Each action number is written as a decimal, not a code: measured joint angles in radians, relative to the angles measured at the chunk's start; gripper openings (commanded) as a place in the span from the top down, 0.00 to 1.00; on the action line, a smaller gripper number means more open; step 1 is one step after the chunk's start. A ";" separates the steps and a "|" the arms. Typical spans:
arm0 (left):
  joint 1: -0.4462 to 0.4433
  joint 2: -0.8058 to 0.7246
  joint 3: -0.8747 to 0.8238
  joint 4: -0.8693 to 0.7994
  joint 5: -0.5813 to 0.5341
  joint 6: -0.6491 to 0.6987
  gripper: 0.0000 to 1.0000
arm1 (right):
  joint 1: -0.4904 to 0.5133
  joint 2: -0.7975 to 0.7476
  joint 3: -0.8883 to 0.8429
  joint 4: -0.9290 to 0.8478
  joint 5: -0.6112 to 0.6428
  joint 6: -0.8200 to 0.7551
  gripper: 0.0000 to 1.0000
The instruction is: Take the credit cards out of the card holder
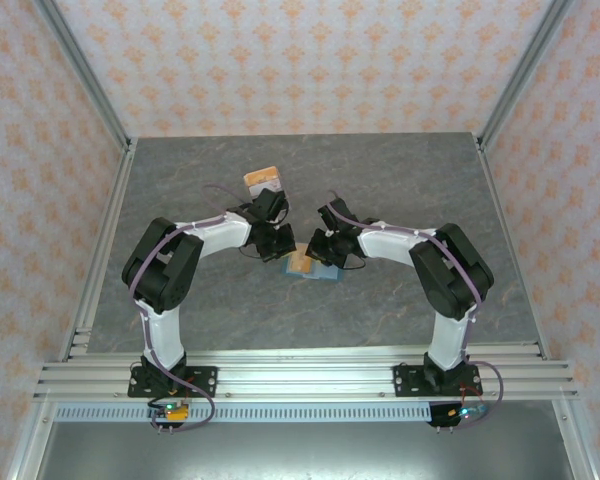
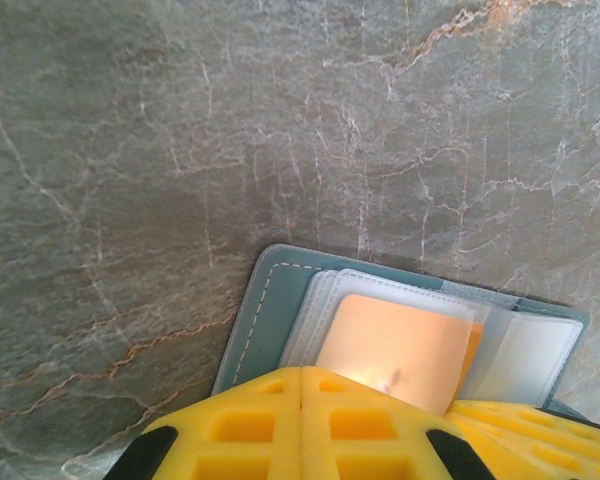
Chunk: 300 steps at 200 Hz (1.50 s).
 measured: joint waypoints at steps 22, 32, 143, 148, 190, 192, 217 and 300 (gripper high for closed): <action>0.000 0.000 -0.006 0.011 0.000 0.000 0.94 | 0.000 0.003 0.000 0.000 0.000 0.000 0.86; 0.000 0.000 -0.007 0.015 0.000 0.000 0.94 | 0.000 0.004 0.000 0.000 0.000 0.000 0.86; 0.001 -0.004 -0.020 0.037 0.000 -0.003 0.94 | -0.002 0.005 -0.013 0.036 -0.020 0.008 0.79; 0.001 -0.005 -0.021 0.039 0.000 -0.003 0.94 | -0.003 0.005 -0.017 0.042 -0.023 0.009 0.79; 0.001 -0.010 -0.031 0.050 -0.003 -0.003 0.95 | -0.014 -0.006 -0.055 0.099 -0.047 0.026 0.84; 0.001 -0.010 -0.031 0.050 -0.003 -0.003 0.95 | -0.014 -0.007 -0.057 0.103 -0.047 0.027 0.84; 0.001 -0.010 -0.031 0.052 -0.004 -0.003 0.95 | -0.017 -0.018 -0.074 0.124 -0.049 0.031 0.88; 0.001 -0.026 -0.045 0.049 -0.009 -0.003 0.92 | -0.018 -0.048 -0.091 0.134 -0.045 0.033 0.98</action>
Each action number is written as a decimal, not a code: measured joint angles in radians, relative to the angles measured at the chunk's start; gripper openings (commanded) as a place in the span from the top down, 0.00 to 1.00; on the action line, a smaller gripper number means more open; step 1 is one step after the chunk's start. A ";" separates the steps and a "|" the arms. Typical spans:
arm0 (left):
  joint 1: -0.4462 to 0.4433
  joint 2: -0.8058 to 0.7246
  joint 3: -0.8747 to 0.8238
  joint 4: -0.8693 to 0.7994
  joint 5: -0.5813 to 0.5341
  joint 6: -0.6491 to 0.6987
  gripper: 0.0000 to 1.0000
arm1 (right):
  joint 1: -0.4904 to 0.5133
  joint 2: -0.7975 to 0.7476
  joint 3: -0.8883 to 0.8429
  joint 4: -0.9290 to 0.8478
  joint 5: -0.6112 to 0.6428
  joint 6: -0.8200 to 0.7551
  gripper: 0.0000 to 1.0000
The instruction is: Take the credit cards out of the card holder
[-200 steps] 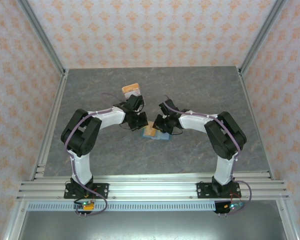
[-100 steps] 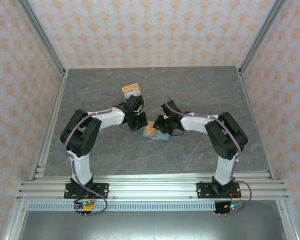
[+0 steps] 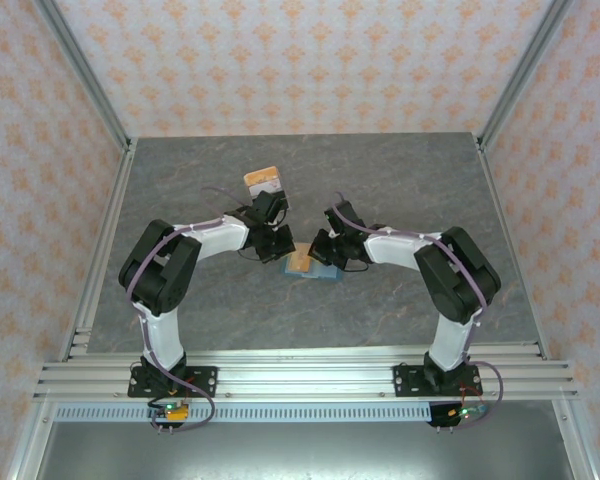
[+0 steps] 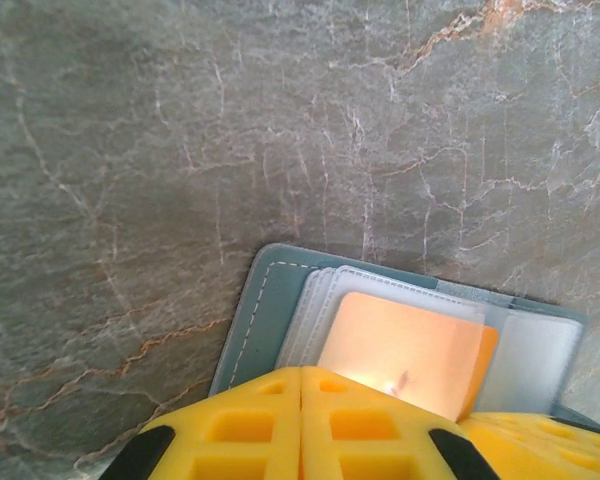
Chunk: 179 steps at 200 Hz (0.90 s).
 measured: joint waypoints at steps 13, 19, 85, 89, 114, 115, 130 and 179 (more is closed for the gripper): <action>0.000 0.000 0.000 0.000 0.000 0.000 0.91 | 0.000 -0.007 -0.002 0.002 0.001 0.000 0.98; 0.000 0.000 0.000 0.000 0.000 0.000 0.90 | 0.000 -0.010 -0.003 0.001 0.001 0.000 0.98; 0.000 -0.012 0.000 -0.035 -0.007 0.003 0.89 | 0.000 -0.026 -0.010 -0.019 0.046 -0.015 0.98; 0.000 -0.012 0.000 -0.037 -0.007 0.003 0.88 | 0.000 -0.026 -0.010 -0.020 0.047 -0.016 0.98; 0.000 -0.017 0.000 -0.046 -0.007 0.003 0.89 | 0.000 -0.026 -0.016 -0.033 0.054 -0.020 0.98; 0.000 -0.018 0.000 -0.046 -0.007 0.003 0.89 | 0.000 -0.026 -0.016 -0.034 0.054 -0.020 0.98; 0.000 -0.028 0.000 -0.053 -0.007 0.004 0.88 | 0.000 -0.026 -0.016 -0.041 0.058 -0.023 0.98; -0.013 -0.069 0.001 -0.057 -0.005 0.011 0.90 | 0.000 -0.026 -0.016 -0.049 0.062 -0.030 0.98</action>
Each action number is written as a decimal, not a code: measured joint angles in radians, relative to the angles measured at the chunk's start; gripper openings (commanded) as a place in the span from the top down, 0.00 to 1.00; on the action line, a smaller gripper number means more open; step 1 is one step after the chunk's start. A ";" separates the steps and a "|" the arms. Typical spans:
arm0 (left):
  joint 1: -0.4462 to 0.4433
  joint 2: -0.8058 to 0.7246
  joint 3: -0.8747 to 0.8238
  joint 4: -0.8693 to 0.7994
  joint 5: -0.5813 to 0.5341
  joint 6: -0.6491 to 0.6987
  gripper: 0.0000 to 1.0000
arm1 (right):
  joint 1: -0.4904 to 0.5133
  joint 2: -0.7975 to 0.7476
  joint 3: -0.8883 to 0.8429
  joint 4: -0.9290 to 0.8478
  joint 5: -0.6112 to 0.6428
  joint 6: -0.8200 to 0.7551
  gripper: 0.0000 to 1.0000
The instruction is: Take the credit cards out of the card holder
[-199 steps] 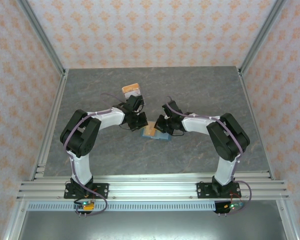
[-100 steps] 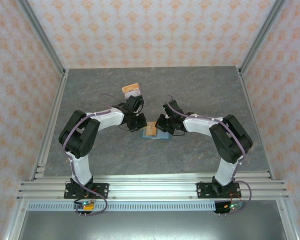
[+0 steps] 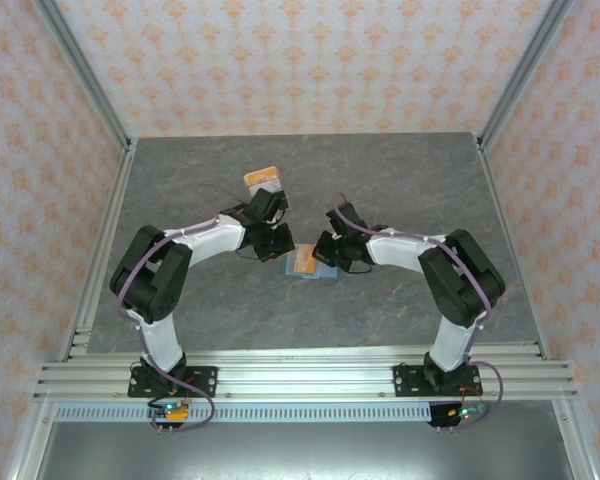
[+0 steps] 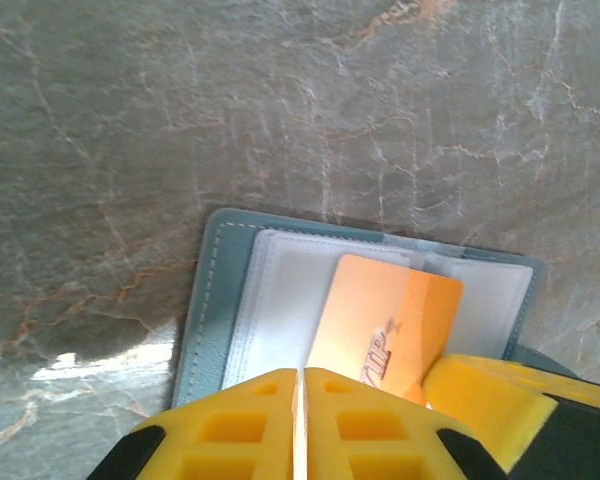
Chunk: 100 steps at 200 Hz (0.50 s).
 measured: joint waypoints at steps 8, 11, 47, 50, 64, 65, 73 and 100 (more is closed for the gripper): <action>-0.006 0.000 0.000 0.000 0.002 0.000 0.90 | 0.000 0.000 0.000 0.000 0.000 0.000 0.98; -0.008 0.000 0.000 -0.001 0.002 0.000 0.90 | 0.000 0.000 0.000 0.000 0.000 0.000 0.98; -0.027 0.014 0.008 -0.001 0.002 0.000 0.92 | 0.000 0.000 0.000 0.000 0.000 0.000 0.98; -0.027 0.016 0.009 -0.002 0.000 0.001 0.92 | 0.000 0.000 0.000 0.000 0.000 0.000 0.98; -0.027 0.030 0.011 -0.015 -0.013 0.005 0.92 | 0.000 0.000 0.000 0.000 -0.001 0.000 0.98; -0.027 0.032 0.011 -0.016 -0.014 0.005 0.92 | 0.000 0.000 0.000 0.000 -0.001 0.000 0.98; -0.027 0.040 0.011 -0.019 -0.020 0.008 0.93 | 0.000 0.000 0.000 0.001 -0.002 0.000 0.97; -0.027 0.052 0.013 -0.021 -0.021 0.012 0.93 | 0.000 -0.004 -0.002 0.005 -0.009 0.000 0.97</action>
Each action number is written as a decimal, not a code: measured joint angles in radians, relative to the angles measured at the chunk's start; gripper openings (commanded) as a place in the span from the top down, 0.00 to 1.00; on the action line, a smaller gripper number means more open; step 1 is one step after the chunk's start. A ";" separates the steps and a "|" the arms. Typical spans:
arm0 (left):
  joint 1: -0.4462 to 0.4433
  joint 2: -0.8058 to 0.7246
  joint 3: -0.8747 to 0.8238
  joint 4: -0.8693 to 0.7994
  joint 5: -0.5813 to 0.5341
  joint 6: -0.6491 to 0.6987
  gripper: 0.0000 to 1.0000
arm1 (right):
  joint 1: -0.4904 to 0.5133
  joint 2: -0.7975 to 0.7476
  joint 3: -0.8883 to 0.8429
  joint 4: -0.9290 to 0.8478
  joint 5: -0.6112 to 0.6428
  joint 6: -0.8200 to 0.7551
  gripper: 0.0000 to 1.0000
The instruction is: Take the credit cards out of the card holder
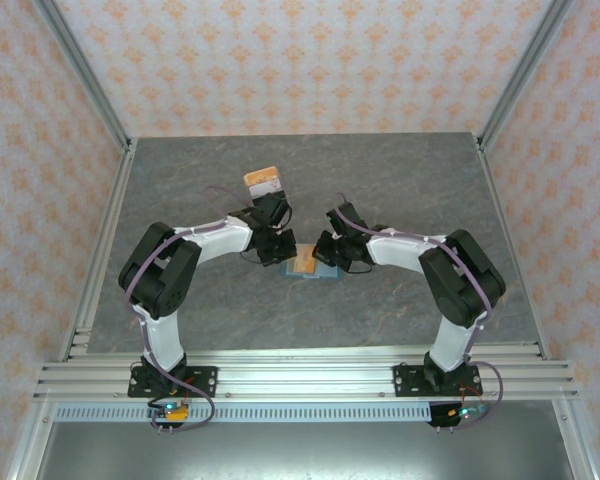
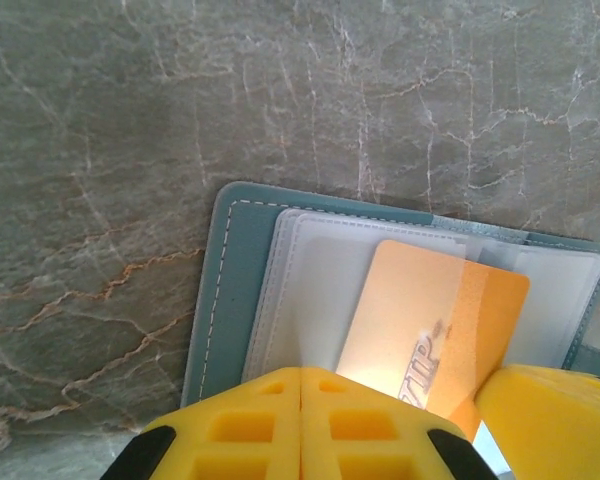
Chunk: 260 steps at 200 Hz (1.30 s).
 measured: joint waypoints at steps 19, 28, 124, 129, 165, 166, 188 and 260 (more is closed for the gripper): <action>0.000 0.001 0.000 0.000 0.001 0.000 0.94 | 0.000 -0.004 -0.003 0.012 -0.007 0.000 0.95; 0.000 0.001 0.000 0.000 0.001 0.000 0.94 | 0.000 -0.005 -0.005 0.022 -0.013 0.000 0.93; 0.000 0.001 0.000 0.000 0.001 0.000 0.96 | -0.003 -0.022 -0.053 0.159 -0.106 0.045 0.84; 0.000 0.001 0.000 0.000 0.001 0.000 0.96 | -0.003 -0.022 -0.053 0.164 -0.109 0.047 0.84; 0.000 0.001 0.000 0.000 0.001 0.000 0.96 | -0.003 -0.022 -0.053 0.172 -0.116 0.058 0.88; 0.000 0.001 0.000 0.001 0.001 0.000 0.96 | -0.003 -0.022 -0.053 0.172 -0.116 0.058 0.88; 0.000 0.001 0.000 0.001 0.001 0.000 0.96 | -0.003 -0.022 -0.053 0.171 -0.115 0.054 0.95; 0.012 -0.005 0.000 -0.001 0.029 0.017 0.78 | -0.020 -0.145 -0.085 0.087 -0.019 -0.058 1.00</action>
